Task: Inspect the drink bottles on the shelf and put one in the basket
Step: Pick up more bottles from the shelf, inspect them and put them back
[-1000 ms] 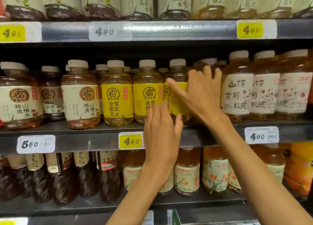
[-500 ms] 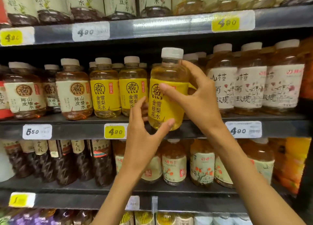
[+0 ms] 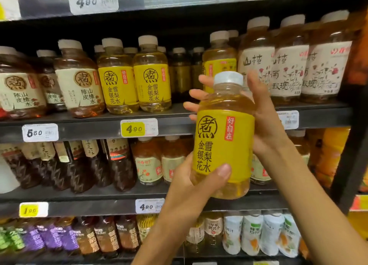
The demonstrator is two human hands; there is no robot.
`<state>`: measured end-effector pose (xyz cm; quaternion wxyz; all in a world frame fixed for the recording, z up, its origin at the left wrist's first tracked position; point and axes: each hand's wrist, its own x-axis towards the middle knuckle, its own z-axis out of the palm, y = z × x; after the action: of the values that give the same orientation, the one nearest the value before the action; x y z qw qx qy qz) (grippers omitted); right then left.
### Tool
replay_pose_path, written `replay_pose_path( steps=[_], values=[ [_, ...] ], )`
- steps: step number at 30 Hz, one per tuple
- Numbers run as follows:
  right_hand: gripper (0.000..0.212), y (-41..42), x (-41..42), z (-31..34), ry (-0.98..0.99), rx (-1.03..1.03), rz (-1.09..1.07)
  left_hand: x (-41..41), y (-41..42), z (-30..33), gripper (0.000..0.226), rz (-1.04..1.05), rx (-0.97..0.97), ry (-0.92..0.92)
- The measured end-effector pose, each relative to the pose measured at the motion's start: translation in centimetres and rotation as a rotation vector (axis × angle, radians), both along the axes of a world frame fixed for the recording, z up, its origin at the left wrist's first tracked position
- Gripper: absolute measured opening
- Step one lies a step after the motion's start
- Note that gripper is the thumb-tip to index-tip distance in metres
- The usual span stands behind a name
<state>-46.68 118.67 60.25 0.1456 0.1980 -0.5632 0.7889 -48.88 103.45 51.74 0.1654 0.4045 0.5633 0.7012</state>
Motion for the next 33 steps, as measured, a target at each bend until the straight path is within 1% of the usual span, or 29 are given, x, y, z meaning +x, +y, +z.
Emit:
replay_pose_path(
  steps=[1, 3, 4, 6, 7, 9, 11, 13, 15, 17, 20, 21, 23, 25, 27, 30, 32, 33],
  values=[
    [0.065, -0.2, -0.1, -0.1, -0.019, -0.016, 0.016, 0.2, 0.1, -0.5, 0.039, -0.014, -0.012, -0.034],
    [0.034, -0.3, -0.4, -0.3, -0.059, -0.032, -0.063, 0.3, 0.3, -0.8, 0.039, -0.023, -0.027, -0.084],
    [0.029, -0.2, -0.4, -0.3, -0.078, -0.045, -0.106, 0.2, 0.2, -0.9, 0.041, -0.031, -0.035, -0.095],
    [0.028, -0.2, -0.3, -0.5, -0.087, -0.045, -0.139, 0.0, 0.1, -1.0, 0.051, -0.030, -0.058, -0.062],
    [0.026, -0.3, -0.3, -0.5, -0.075, 0.001, -0.167, 0.0, 0.0, -0.8, 0.055, -0.016, -0.060, -0.035],
    [0.016, -0.6, -0.1, -0.7, -0.048, 0.148, -0.299, 0.1, 0.0, -0.8, 0.060, 0.032, -0.052, -0.003],
    [0.019, -1.4, 0.3, -0.9, -0.057, 0.227, -0.428, 0.1, 0.2, -1.2, 0.064, 0.076, -0.059, 0.001],
    [0.027, -2.1, 0.5, -1.1, -0.086, 0.251, -0.490, -0.1, 0.2, -1.7, 0.064, 0.077, -0.071, -0.052],
    [0.033, -2.0, 0.8, -1.0, -0.123, 0.308, -0.473, -0.2, -0.1, -1.9, 0.064, 0.012, -0.052, -0.137],
    [0.042, -1.6, 1.1, -0.7, -0.171, 0.316, -0.362, -0.4, -0.6, -1.8, 0.069, -0.100, 0.020, -0.258],
    [0.062, -1.0, 1.0, -0.8, -0.242, 0.072, -0.157, -0.5, -1.0, -1.2, 0.079, -0.416, 0.156, -0.521],
    [0.064, -0.9, 0.8, -0.9, -0.256, 0.007, -0.118, -0.4, -1.1, -1.0, 0.081, -0.500, 0.166, -0.570],
    [0.061, -1.0, 0.3, -1.2, -0.245, -0.061, -0.058, -0.2, -1.1, -1.0, 0.086, -0.598, 0.136, -0.604],
    [0.047, -1.1, 0.1, -1.5, -0.183, -0.066, -0.033, -0.1, -1.0, -1.7, 0.090, -0.608, 0.084, -0.555],
    [0.034, -1.1, 0.3, -1.4, -0.117, -0.053, -0.060, -0.4, -1.1, -2.2, 0.096, -0.573, 0.016, -0.488],
    [0.030, -1.0, 0.8, -0.9, -0.076, 0.052, -0.197, -1.6, -1.6, -1.9, 0.109, -0.348, -0.077, -0.360],
    [0.028, -1.2, 1.1, -0.6, -0.068, 0.168, -0.352, -1.8, -1.6, -1.7, 0.105, -0.281, -0.119, -0.218],
    [0.029, -1.4, 1.1, -0.5, -0.075, 0.203, -0.411, -1.6, -1.4, -1.7, 0.096, -0.254, -0.135, -0.160]
  ],
)
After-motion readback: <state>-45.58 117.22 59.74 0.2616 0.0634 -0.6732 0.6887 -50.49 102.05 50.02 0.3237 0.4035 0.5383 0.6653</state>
